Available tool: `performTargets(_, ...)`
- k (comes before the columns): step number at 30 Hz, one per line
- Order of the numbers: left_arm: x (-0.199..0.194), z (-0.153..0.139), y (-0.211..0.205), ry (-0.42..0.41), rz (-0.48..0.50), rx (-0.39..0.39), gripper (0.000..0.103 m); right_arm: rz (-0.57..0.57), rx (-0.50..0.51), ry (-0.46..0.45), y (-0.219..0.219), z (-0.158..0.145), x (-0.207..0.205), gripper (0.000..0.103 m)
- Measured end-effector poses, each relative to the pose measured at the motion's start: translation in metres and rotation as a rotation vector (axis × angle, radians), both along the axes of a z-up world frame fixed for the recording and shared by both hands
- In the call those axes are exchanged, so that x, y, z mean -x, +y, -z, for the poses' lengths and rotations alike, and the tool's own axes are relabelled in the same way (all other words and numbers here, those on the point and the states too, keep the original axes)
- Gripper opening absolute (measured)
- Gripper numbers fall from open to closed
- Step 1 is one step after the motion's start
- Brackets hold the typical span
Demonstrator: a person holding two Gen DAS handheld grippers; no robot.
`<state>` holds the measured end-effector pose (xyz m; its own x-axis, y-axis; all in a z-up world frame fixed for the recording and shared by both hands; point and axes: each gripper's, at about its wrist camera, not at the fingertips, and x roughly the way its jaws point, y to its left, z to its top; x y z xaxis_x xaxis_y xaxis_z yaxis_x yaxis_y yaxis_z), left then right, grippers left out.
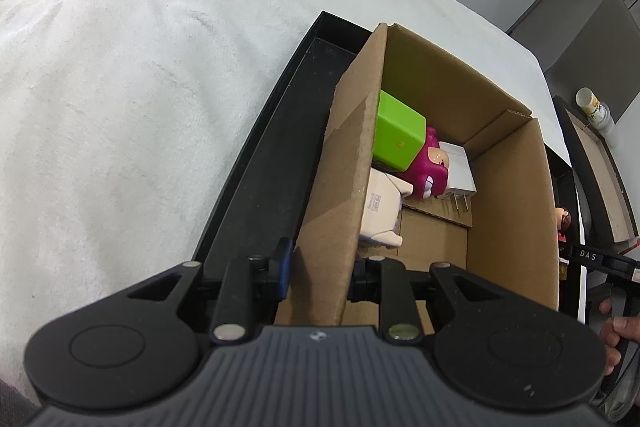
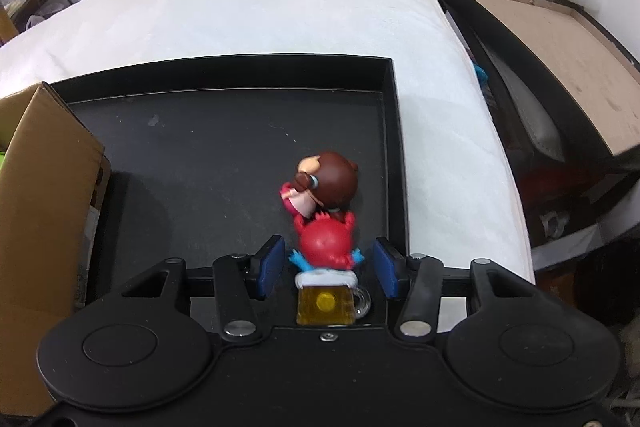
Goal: Organize rigid objects
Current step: 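Move the right tool to the red crab figure and grasp it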
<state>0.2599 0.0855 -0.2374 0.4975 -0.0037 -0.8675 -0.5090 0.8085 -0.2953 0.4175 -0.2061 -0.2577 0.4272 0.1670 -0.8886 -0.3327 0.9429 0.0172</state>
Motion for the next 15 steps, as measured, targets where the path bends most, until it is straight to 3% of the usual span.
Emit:
performTargets(1,0.000,0.000,0.000,0.000,0.000,0.001,0.024,0.000,0.005,0.003,0.001,-0.001,0.000,0.039)
performTargets(15,0.000,0.000,0.000,-0.002,0.001,-0.004,0.023,-0.008,-0.025,-0.034,0.010,-0.043,0.032,0.039)
